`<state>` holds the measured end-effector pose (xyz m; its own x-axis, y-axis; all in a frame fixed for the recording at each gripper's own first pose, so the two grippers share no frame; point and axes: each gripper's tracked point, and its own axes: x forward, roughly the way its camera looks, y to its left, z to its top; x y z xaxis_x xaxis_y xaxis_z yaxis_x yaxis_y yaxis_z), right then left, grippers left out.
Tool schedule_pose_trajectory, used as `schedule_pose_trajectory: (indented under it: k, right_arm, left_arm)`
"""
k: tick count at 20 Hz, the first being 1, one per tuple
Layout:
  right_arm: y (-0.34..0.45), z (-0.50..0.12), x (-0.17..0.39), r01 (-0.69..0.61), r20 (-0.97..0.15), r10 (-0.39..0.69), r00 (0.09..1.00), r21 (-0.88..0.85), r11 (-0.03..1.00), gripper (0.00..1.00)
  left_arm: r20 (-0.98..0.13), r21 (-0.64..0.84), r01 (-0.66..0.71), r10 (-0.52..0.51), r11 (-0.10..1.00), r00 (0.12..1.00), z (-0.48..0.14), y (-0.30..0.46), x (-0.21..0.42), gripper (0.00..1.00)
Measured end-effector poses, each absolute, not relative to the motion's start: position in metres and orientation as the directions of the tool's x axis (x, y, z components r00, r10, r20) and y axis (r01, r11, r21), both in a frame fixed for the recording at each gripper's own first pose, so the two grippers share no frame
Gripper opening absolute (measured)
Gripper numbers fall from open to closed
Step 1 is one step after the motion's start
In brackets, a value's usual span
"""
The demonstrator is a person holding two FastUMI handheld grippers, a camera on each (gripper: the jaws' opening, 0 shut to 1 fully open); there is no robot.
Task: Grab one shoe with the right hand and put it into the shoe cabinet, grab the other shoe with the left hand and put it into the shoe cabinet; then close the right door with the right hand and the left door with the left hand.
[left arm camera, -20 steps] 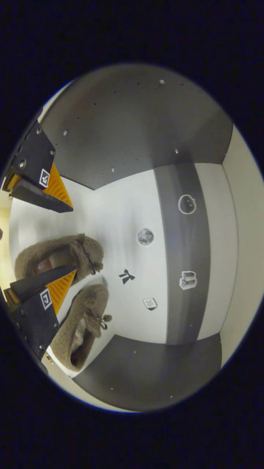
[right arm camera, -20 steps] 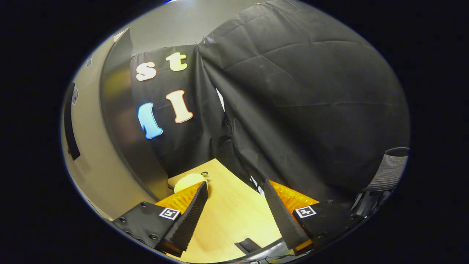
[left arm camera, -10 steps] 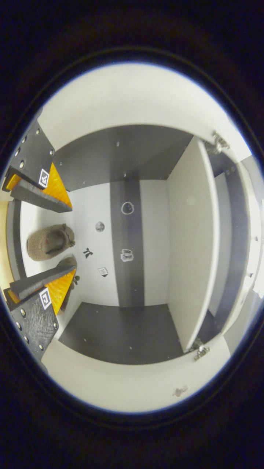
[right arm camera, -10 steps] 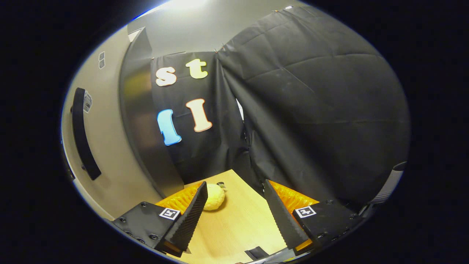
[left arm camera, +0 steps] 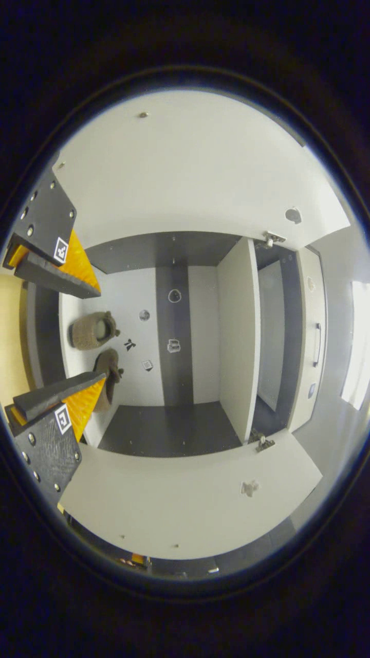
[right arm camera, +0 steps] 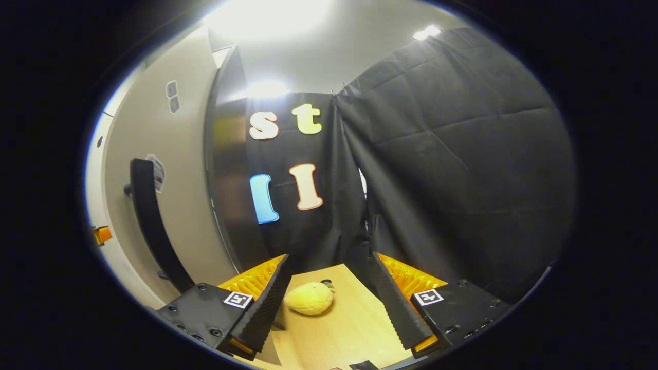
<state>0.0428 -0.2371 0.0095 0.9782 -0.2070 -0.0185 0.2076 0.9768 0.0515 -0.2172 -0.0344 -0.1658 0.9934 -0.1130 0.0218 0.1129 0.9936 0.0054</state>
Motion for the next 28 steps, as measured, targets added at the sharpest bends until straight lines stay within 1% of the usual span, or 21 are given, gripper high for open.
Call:
schedule_pose_trajectory:
  k: [2,4,5,6,7,9,10,11,12,13,14,15,19,23,28]
  right_arm:
    - [-0.216,0.017,0.043,0.166,-0.013,-0.166,0.986,0.028,0.986,0.98]
    - [-0.207,0.028,0.04,0.156,0.002,-0.156,0.988,-0.026,0.987,0.98]
    - [-0.199,0.032,0.039,0.148,0.007,-0.148,0.989,-0.038,0.988,0.98]
    - [-0.191,0.036,0.039,0.133,0.011,-0.132,0.991,-0.037,0.99,0.92]
    - [-0.18,0.04,0.039,0.109,0.015,-0.108,0.994,-0.032,0.994,0.98]
    - [-0.175,0.049,0.039,0.097,0.027,-0.095,0.995,-0.057,0.994,0.97]
    - [-0.177,0.052,0.038,0.097,0.028,-0.095,0.995,-0.082,0.992,0.95]
    - [-0.176,0.052,0.038,0.093,0.027,-0.091,0.996,-0.108,0.99,0.9]
    - [-0.175,0.051,0.038,0.089,0.021,-0.087,0.996,-0.122,0.989,0.95]
    - [-0.173,0.05,0.039,0.083,0.007,-0.082,0.997,-0.119,0.989,0.91]
    - [-0.166,0.046,0.04,0.065,-0.008,-0.067,0.998,-0.105,0.992,0.95]
    - [-0.163,0.048,0.039,0.062,-0.01,-0.063,0.998,-0.098,0.993,0.93]
    - [-0.147,0.046,0.037,0.046,-0.016,-0.048,0.999,-0.109,0.993,0.93]
    - [-0.124,0.042,0.034,0.024,-0.014,-0.025,1.0,-0.101,0.995,0.93]
    - [-0.081,0.037,0.038,-0.045,-0.017,0.044,0.999,-0.098,0.994,0.93]
  left_arm:
    - [0.013,-0.061,0.144,-0.144,0.988,0.99,-0.171,-0.042,-0.232,0.83]
    - [-0.004,-0.096,0.175,-0.176,0.98,0.984,-0.175,-0.045,-0.244,0.83]
    - [-0.008,-0.096,0.19,-0.192,0.977,0.981,-0.177,-0.045,-0.248,0.83]
    - [-0.019,-0.09,0.202,-0.204,0.975,0.979,-0.181,-0.044,-0.251,0.83]
    - [-0.032,-0.086,0.211,-0.215,0.974,0.976,-0.184,-0.043,-0.255,0.83]
    - [-0.059,-0.104,0.229,-0.236,0.968,0.97,-0.193,-0.042,-0.261,0.83]
    - [-0.07,-0.119,0.235,-0.245,0.965,0.967,-0.198,-0.042,-0.264,0.83]
    - [-0.079,-0.13,0.24,-0.252,0.962,0.965,-0.203,-0.041,-0.267,0.83]
    - [-0.087,-0.133,0.244,-0.257,0.961,0.963,-0.205,-0.04,-0.27,0.83]
    - [-0.092,-0.126,0.251,-0.263,0.96,0.96,-0.208,-0.039,-0.271,0.83]
    - [-0.096,-0.112,0.257,-0.268,0.96,0.959,-0.21,-0.039,-0.272,0.83]
    - [-0.098,-0.098,0.262,-0.272,0.96,0.957,-0.211,-0.037,-0.273,0.83]
    - [-0.113,-0.105,0.306,-0.317,0.946,0.942,-0.218,-0.041,-0.277,0.83]
    - [-0.1,-0.105,0.3,-0.31,0.948,0.946,-0.214,-0.033,-0.282,0.83]
    - [-0.099,-0.131,0.271,-0.285,0.954,0.954,-0.217,-0.004,-0.298,0.83]
